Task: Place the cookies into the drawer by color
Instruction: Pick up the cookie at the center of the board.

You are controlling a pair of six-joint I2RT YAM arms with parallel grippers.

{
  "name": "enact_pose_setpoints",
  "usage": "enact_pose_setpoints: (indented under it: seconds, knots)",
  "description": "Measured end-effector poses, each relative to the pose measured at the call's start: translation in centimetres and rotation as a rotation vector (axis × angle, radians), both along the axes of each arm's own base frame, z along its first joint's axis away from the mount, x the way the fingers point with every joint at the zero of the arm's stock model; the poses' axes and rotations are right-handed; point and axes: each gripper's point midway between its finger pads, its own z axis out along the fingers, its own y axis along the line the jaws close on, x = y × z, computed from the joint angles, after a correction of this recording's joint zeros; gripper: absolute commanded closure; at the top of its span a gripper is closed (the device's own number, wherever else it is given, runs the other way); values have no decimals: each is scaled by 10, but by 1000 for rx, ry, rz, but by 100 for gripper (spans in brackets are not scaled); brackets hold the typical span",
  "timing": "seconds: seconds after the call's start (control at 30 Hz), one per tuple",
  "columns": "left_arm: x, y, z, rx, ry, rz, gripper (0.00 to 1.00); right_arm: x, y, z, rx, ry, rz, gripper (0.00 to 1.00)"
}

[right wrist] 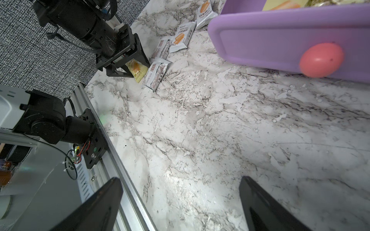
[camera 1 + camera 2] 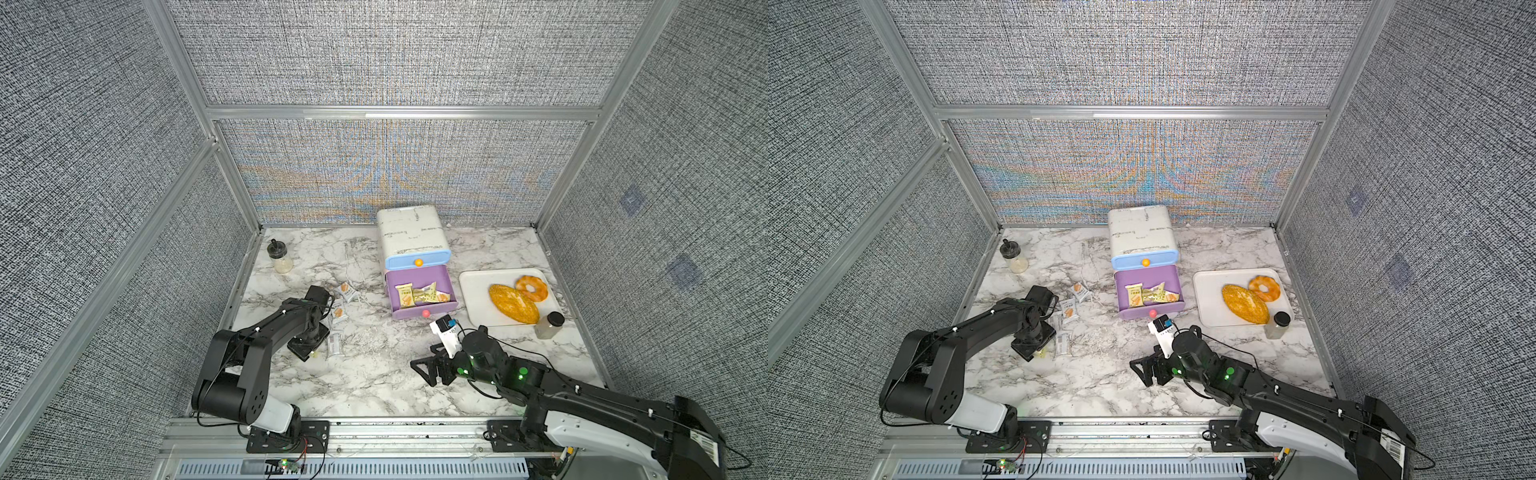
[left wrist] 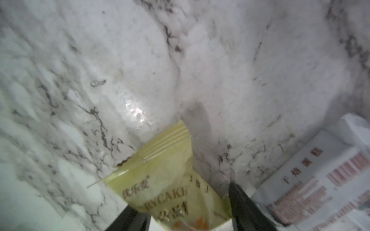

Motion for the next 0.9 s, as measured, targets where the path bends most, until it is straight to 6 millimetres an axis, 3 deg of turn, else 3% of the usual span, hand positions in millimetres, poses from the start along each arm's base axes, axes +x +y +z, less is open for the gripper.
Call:
enact_pose_setpoints:
  seconds: [0.13,0.5,0.63,0.9]
  knots:
    - [-6,2,5,5,5,-10,57,1,-1,-3,-12,3,-6,4]
    - [-9,-3,32,-19,-101,-96,67,11,-11,-7,-44,-5,-88,4]
    - [-7,-20,48,-43,-161,-182,68,19,-21,-9,-52,4,-166,3]
    - [11,-87,103,-91,-317,-430,68,37,-63,-25,-62,62,-389,3]
